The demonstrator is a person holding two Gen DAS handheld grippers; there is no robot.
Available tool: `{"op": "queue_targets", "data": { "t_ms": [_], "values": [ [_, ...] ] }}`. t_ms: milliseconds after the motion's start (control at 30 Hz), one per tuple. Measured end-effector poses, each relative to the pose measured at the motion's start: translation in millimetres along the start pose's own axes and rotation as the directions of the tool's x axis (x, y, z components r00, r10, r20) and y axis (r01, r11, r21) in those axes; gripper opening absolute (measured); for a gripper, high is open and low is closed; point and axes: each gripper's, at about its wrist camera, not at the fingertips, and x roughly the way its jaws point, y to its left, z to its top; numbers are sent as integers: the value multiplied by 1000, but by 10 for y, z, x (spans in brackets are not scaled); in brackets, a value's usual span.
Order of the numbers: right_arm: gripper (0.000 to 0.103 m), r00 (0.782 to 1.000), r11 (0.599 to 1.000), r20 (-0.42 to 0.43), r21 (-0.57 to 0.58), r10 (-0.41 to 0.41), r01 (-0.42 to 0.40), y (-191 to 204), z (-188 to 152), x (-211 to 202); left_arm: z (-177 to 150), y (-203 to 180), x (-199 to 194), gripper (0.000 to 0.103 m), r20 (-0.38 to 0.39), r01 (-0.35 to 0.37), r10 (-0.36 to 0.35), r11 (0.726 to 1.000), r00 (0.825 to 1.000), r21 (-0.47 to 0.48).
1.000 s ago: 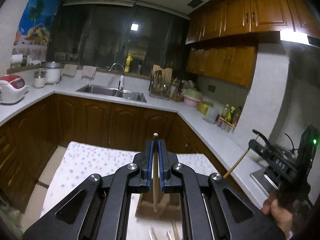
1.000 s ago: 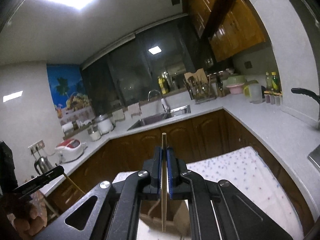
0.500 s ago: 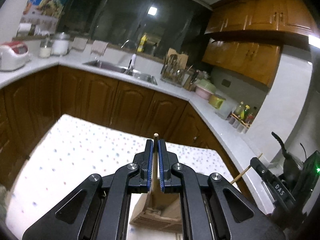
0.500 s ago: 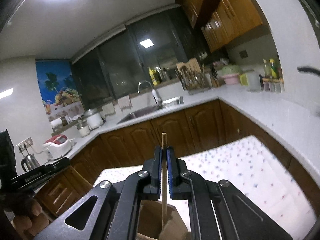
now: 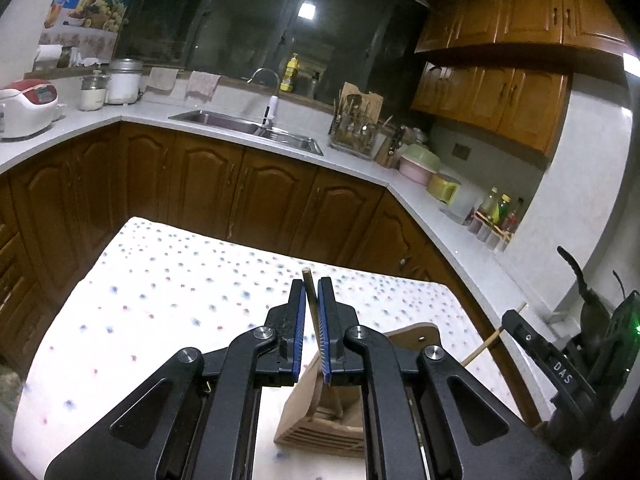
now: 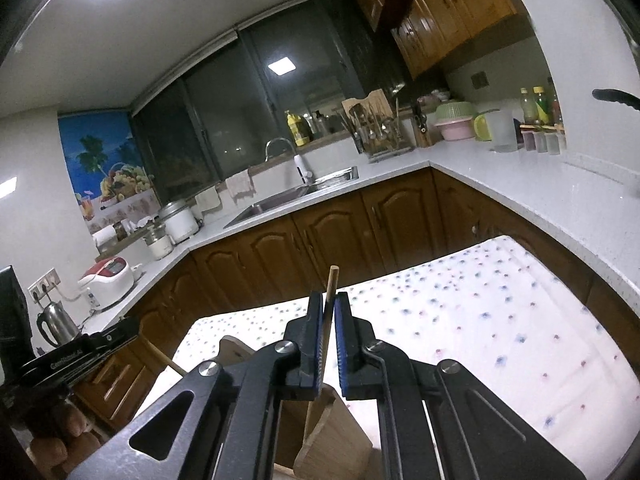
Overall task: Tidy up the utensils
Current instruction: 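Open both tools to release the chopsticks into the holder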
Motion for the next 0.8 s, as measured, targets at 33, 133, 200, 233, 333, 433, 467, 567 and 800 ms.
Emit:
{"op": "queue_targets", "data": {
  "t_ms": [33, 133, 200, 233, 333, 433, 467, 567, 800],
  "values": [
    [6, 1000, 1000, -1, 0, 0, 0, 1, 3, 2, 2, -5, -1, 6, -1, -2, 2, 1000, 1000, 3],
    [7, 1000, 1000, -7, 7, 2, -2, -6, 8, 9, 10, -21, -21, 6, -7, -5, 5, 1000, 1000, 9],
    [11, 1000, 1000, -13, 17, 6, -6, -23, 18, 13, 24, -33, -47, 15, -16, 12, -12, 1000, 1000, 9],
    [13, 1000, 1000, -15, 23, 13, -12, -37, 21, 3, 24, -44, -73, 20, -18, 16, -16, 1000, 1000, 11],
    [45, 1000, 999, -9, 39, 28, -27, -59, 54, -74, 21, -62, -243, 48, 8, 16, -16, 1000, 1000, 21],
    [80, 999, 998, 30, 44, 43, -44, -55, 104, -245, 7, -72, -445, 60, 28, 4, -5, 999, 1000, 37],
    [87, 997, 998, 52, 43, 48, -51, -46, 118, -344, -9, -65, -528, 63, 34, -1, -1, 999, 999, 39],
    [92, 994, 998, 90, 28, 58, -61, -25, 132, -595, -82, -42, -746, 73, 50, -23, 21, 999, 999, 46],
    [97, 994, 999, 99, 0, 49, -50, -53, -59, -1112, -449, 15, -1163, 74, 31, -77, 75, 994, 997, 76]
  ]
}}
